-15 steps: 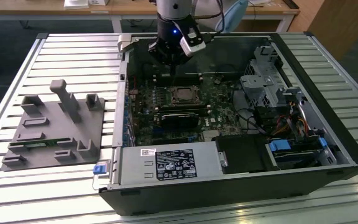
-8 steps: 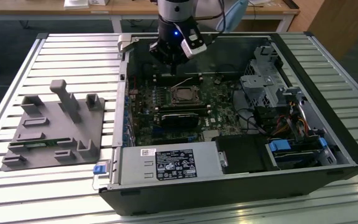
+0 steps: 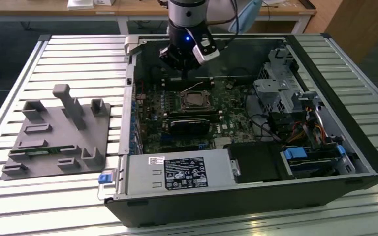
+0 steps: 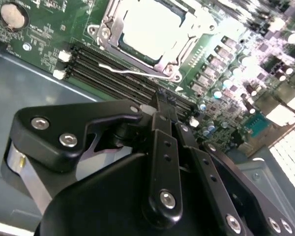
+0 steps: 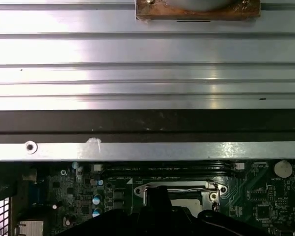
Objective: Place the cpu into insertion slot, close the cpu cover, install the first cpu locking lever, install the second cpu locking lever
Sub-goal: 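Install the first cpu locking lever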
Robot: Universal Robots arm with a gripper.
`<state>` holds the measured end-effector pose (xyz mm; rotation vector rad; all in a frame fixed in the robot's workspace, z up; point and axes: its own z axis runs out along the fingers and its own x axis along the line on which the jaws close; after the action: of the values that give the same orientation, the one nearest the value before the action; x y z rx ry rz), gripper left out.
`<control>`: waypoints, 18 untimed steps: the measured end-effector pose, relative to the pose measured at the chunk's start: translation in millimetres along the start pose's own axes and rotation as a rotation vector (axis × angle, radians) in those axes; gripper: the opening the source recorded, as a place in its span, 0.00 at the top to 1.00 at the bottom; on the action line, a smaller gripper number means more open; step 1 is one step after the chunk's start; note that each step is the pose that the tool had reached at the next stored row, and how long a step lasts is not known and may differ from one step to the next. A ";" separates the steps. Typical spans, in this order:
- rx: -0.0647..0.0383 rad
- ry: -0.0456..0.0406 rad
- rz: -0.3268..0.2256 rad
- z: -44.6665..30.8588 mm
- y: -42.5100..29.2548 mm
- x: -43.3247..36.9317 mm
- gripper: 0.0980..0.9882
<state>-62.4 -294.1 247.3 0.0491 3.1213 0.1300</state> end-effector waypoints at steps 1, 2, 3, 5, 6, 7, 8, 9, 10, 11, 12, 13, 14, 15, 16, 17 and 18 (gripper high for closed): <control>0.000 -0.0001 0.000 1.2 0.1 -1.2 0.99; 0.000 0.0000 -0.001 2.5 0.0 -1.9 0.99; 0.000 0.0002 -0.002 4.2 -0.1 -2.4 0.99; 0.000 0.0001 -0.012 6.9 0.0 -3.4 0.99; 0.000 0.0010 -0.022 7.8 -0.1 -3.5 0.99; -0.001 0.0020 -0.036 8.6 -0.2 -3.5 0.99; -0.001 0.0026 -0.046 9.6 -0.3 -3.6 0.99; -0.001 0.0028 -0.050 10.8 -0.3 -4.4 0.99; -0.001 0.0030 -0.051 12.0 -0.3 -6.2 0.99; -0.001 0.0031 -0.051 13.1 -0.3 -8.0 0.99; -0.001 0.0031 -0.051 14.2 -0.2 -9.8 0.99; -0.001 0.0031 -0.051 15.1 0.0 -11.9 0.99; -0.001 0.0031 -0.051 16.0 0.3 -13.9 0.99; -0.001 0.0031 -0.051 16.7 0.6 -15.2 0.99; -0.001 0.0030 -0.051 17.3 1.0 -16.5 0.99; -0.001 0.0030 -0.051 18.5 1.6 -17.6 0.99; -0.001 0.0029 -0.051 19.9 1.7 -17.8 0.99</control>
<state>-44.1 -291.2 227.9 -0.0304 3.1222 0.1313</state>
